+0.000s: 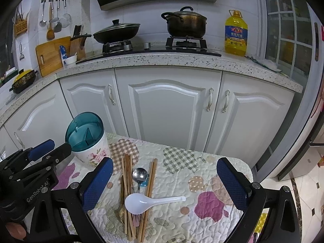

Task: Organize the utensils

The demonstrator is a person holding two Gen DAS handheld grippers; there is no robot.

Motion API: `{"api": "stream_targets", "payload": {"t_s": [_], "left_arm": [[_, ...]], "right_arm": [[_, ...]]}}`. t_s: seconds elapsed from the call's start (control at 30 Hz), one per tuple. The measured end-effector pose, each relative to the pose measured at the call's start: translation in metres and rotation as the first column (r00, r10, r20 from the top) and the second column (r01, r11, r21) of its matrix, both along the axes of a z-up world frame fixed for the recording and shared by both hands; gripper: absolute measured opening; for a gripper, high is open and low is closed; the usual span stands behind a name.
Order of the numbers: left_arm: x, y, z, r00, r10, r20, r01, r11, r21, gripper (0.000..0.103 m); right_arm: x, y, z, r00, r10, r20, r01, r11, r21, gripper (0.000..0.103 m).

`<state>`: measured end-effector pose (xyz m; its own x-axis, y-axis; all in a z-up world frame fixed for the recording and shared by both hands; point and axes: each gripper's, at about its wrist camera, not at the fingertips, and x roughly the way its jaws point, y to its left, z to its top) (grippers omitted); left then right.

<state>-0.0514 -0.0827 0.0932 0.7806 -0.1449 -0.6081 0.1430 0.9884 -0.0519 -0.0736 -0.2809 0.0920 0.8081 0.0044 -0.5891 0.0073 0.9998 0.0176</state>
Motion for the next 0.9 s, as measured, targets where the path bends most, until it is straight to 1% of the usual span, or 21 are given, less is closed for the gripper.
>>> {"api": "stream_targets", "payload": {"t_s": [0.37,0.9], "left_arm": [[0.0014,-0.0016,0.0009,1.0,0.002,0.002,-0.002,1.0,-0.01,0.044],[0.0041,0.0008,-0.0077,1.0,0.013,-0.02,-0.013,1.0,-0.019,0.044]], "right_arm": [[0.0037,-0.0041,0.0003,1.0,-0.008,-0.005,0.008,1.0,0.005,0.102],[0.0097,-0.0025,-0.0074,1.0,-0.006,-0.03,0.006,1.0,0.01,0.102]]}}
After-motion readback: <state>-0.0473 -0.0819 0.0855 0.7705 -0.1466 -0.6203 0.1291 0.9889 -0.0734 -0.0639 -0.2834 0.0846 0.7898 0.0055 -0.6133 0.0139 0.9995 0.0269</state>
